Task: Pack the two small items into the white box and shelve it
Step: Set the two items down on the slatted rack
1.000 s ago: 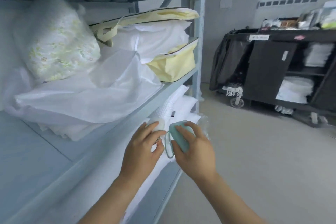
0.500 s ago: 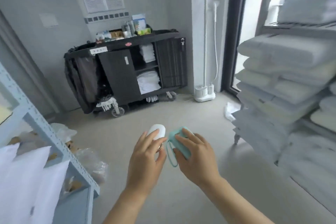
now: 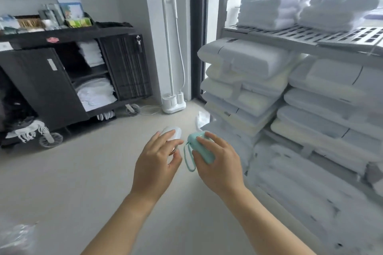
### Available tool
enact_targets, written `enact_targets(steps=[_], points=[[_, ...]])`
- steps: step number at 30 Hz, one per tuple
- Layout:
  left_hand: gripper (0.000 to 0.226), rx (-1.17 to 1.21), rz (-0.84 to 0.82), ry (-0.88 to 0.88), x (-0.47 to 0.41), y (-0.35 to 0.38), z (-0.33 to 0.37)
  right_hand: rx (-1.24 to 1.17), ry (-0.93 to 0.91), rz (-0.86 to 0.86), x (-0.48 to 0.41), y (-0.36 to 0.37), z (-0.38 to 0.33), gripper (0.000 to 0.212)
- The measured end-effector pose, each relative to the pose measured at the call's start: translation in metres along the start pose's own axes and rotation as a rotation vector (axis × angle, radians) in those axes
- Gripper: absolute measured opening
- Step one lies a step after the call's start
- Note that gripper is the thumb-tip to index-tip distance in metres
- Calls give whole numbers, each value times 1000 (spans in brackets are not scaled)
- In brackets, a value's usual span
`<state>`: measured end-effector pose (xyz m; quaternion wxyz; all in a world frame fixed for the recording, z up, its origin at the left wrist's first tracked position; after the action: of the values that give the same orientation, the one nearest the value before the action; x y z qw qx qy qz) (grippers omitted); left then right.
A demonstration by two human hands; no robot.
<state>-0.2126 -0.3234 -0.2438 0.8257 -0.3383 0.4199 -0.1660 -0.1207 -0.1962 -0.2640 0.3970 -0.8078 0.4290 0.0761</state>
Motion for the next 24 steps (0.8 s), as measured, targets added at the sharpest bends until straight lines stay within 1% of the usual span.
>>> enact_targets(steps=[5,9,12,15,18,24], points=[[23,90,17,101,-89,79,51,106,43,162,-75,-54,63,32],[23,194,-27,265,-144,142,126,173,98,291,-113,-125,117,32],[22,260,-58,388,-173,185,190,202,164,405,-122,-179,156,31],[27,342,-81,473,-186,215,253,243,222,535,-119,-233,189,31],[24,400,-85,542,-190,243,313,255,247,619,-115,-287,217,33],[31,460,-73,630,-173,290,446,260,217,735,-99,-402,273,35]])
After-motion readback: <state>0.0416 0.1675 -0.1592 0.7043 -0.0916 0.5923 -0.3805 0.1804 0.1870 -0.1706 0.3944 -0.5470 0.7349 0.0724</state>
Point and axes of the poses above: each hand's wrist, its own x-axis away from the middle knuckle, its own y-axis out of the palm, z = x × y, the point moved 4 cm from there along -x, towards the middle knuckle, and after that the axes turned 3 degrees about -x, right-handed, at the moved point
